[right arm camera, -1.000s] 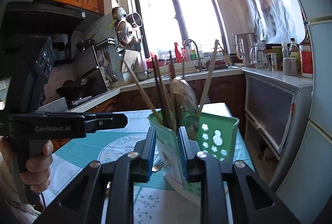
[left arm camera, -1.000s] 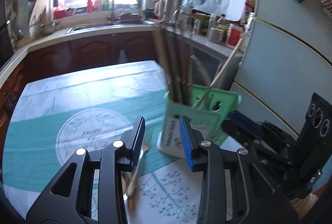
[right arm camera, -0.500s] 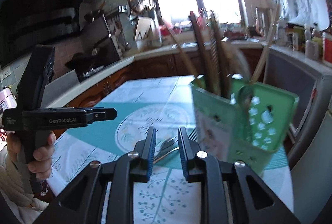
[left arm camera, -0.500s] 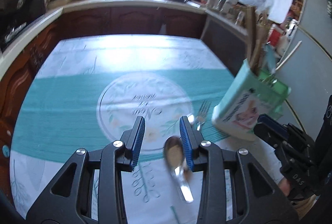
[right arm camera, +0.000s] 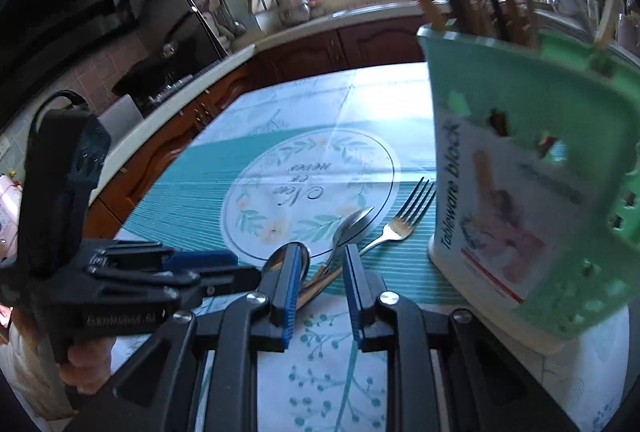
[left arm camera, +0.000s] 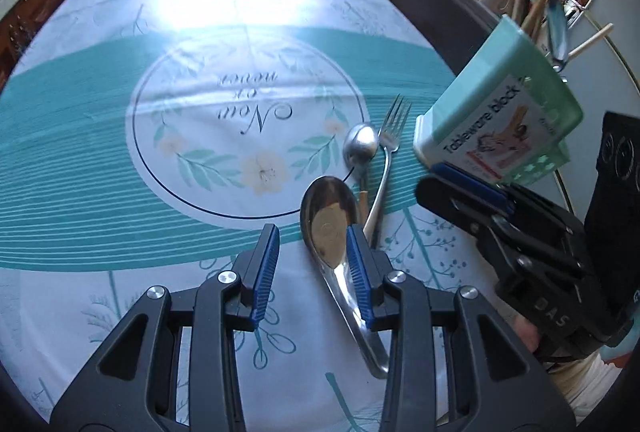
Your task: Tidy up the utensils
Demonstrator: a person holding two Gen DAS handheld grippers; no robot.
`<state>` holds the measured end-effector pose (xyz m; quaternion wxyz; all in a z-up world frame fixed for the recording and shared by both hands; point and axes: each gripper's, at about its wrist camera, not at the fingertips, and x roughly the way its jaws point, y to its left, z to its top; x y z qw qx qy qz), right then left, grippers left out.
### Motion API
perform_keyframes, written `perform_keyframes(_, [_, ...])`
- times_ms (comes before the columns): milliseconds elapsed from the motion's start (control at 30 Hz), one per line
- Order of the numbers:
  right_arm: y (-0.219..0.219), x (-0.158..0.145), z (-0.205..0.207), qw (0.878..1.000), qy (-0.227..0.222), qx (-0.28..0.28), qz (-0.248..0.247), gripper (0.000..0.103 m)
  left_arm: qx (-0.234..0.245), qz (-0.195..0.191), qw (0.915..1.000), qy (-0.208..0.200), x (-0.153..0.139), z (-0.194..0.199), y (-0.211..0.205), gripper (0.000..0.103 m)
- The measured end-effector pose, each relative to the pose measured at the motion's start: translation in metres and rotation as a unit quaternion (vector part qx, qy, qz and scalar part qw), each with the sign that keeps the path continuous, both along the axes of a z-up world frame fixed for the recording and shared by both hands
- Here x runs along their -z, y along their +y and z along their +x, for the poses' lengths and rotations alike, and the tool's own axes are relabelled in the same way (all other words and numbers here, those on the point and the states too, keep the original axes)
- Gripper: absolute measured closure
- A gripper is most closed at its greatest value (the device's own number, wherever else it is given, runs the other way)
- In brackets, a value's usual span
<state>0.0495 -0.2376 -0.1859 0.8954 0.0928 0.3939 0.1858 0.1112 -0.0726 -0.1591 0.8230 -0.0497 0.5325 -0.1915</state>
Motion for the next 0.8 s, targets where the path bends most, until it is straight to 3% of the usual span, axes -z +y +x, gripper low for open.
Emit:
perform_keyframes(233, [0.011,0.022,0.039,0.998,0.068,0.006,-0.004,0.082,-0.002,-0.018,0.9996,0.021,0.011,0.014,0.012,0.072])
perform_keyframes(333, [0.017,0.021,0.048,0.997,0.075,0.010,-0.014,0.082,0.000,-0.017,0.9996,0.022,0.010,0.018,0.011,0.072])
perform_keyframes(533, [0.020,0.027,0.064,0.993,0.119,0.023,-0.010,0.082,0.034,-0.022,0.9986,0.033,0.003,0.025,0.009,0.072])
perform_keyframes(600, [0.018,0.027,0.066,0.992,0.125,0.030,-0.005,0.088,0.046,-0.019,0.9982,0.034,0.005,0.028,0.006,0.072])
perform_keyframes(633, [0.017,0.028,0.068,0.991,0.131,0.028,0.001,0.098,0.055,-0.015,0.9978,0.034,0.004,0.030,0.004,0.072])
perform_keyframes(733, [0.020,0.026,0.062,0.993,0.111,0.028,-0.012,0.100,0.079,-0.007,0.9962,0.035,0.003,0.033,-0.003,0.072])
perform_keyframes(800, [0.020,0.021,0.052,0.994,0.109,0.016,-0.014,0.100,0.088,-0.006,0.9954,0.038,-0.002,0.036,-0.004,0.078])
